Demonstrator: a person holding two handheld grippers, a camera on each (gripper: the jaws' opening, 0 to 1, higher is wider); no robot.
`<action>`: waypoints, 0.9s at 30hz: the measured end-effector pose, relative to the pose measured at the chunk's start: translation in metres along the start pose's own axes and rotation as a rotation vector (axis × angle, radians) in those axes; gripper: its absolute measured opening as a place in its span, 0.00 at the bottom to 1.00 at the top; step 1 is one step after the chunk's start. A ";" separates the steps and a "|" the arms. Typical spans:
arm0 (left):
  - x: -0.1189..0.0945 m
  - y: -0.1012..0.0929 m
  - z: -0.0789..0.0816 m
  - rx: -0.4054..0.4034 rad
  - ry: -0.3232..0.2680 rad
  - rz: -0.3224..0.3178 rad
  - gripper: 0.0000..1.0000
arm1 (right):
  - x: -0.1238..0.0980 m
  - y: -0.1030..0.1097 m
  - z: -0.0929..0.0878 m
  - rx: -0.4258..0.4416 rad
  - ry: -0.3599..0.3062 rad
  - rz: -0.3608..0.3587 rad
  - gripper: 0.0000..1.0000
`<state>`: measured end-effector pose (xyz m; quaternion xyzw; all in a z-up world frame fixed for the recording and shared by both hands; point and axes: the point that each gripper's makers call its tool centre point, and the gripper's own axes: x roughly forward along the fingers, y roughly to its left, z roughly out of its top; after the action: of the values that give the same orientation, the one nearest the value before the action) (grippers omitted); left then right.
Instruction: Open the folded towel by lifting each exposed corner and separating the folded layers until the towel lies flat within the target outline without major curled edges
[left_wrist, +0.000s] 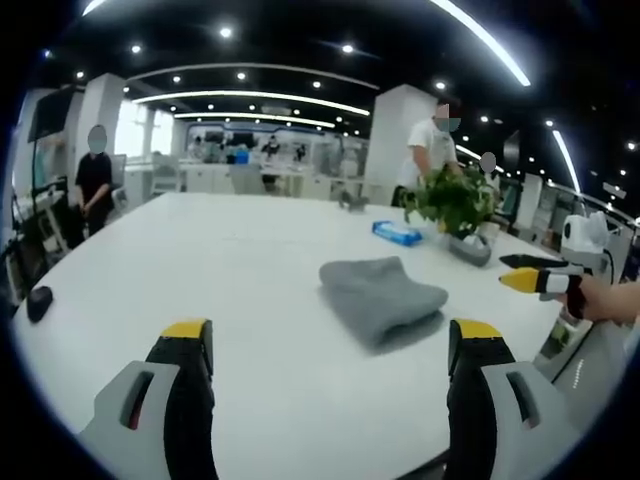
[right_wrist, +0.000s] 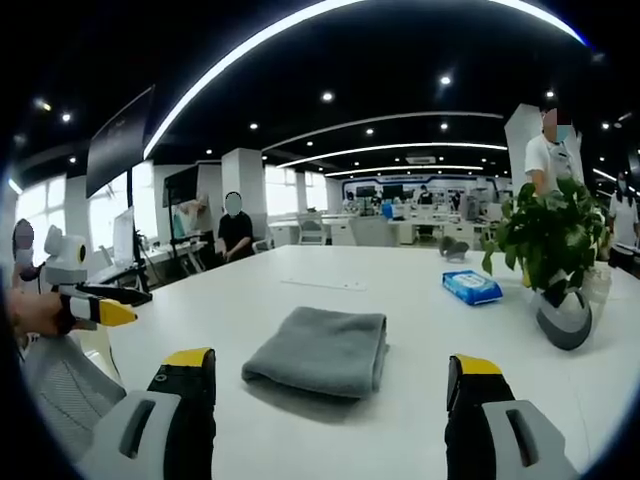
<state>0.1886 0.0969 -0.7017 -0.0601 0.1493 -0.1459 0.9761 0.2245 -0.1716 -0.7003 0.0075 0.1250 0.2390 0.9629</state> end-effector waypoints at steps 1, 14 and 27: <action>0.000 -0.001 -0.001 0.003 0.005 -0.002 0.98 | 0.000 0.000 0.000 0.001 -0.002 -0.002 0.97; -0.005 0.001 0.012 0.028 -0.049 0.013 0.91 | -0.006 -0.014 0.009 0.030 -0.041 -0.050 0.84; -0.013 -0.003 0.028 0.144 -0.114 0.040 0.86 | -0.001 -0.027 0.003 -0.002 -0.005 -0.102 0.55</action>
<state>0.1851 0.1004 -0.6712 0.0051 0.0837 -0.1330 0.9876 0.2370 -0.1961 -0.6995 0.0009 0.1227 0.1898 0.9741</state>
